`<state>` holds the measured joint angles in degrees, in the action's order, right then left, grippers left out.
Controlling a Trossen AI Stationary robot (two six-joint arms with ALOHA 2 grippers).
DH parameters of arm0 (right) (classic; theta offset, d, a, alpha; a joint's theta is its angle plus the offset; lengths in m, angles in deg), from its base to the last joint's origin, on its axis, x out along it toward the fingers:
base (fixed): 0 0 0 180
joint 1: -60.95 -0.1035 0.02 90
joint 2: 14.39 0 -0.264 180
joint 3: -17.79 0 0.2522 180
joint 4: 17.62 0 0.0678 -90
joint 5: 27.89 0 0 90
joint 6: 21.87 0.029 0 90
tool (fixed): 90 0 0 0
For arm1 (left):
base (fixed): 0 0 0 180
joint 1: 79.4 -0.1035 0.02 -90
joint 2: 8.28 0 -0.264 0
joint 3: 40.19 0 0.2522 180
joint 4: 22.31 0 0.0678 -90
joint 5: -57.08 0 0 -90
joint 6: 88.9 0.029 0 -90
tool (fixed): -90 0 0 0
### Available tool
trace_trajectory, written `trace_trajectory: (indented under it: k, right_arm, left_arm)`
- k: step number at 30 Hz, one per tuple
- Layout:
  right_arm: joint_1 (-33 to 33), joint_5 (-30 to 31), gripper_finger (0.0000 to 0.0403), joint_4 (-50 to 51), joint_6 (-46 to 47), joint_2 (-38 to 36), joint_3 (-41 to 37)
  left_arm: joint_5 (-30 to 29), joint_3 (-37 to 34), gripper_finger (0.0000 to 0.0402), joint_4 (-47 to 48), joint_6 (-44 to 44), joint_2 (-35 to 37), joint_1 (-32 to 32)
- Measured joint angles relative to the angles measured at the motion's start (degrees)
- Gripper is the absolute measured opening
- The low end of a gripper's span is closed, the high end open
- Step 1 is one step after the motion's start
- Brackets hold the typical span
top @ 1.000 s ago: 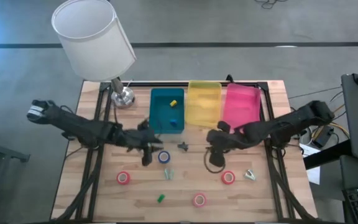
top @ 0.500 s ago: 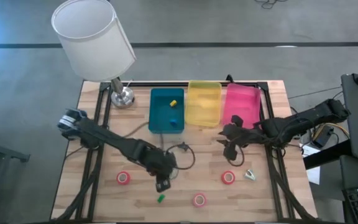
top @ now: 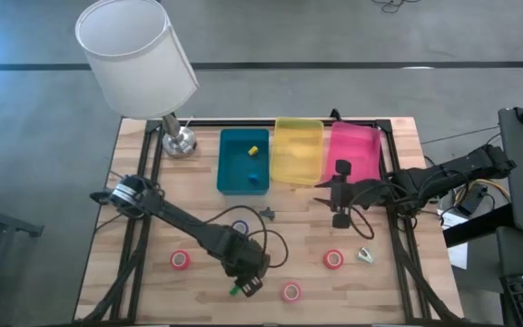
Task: Pick and place Stapler, Stapler remover, tape
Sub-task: Put the green stapler into the blue bin
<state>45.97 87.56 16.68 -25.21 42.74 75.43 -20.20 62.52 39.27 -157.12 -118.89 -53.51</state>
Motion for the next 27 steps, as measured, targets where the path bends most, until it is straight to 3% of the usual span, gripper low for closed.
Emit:
trace_trajectory:
  k: [7, 16, 22, 27]
  right_arm:
    - [0.00, -0.03, 0.0155, -7.34, -9.41, 0.33, 0.33]
    - [0.05, -0.39, 0.0155, -17.21, -13.98, 0.66, 0.33]
    - [0.74, -7.38, 0.0155, -25.29, -17.45, 4.40, 0.42]
    - [2.11, -7.54, 0.0155, -27.68, -16.79, 8.87, 3.42]
  left_arm:
    - [-5.14, -0.18, 0.0153, 0.24, -3.08, -0.04, 1.72]
    - [-9.73, -1.24, 0.0147, 0.23, -7.45, -0.07, 5.70]
    - [-12.08, -2.27, 0.0147, 0.24, -8.42, -0.09, 7.72]
    - [-13.88, -4.17, 0.0147, 0.23, -6.70, -0.09, 8.05]
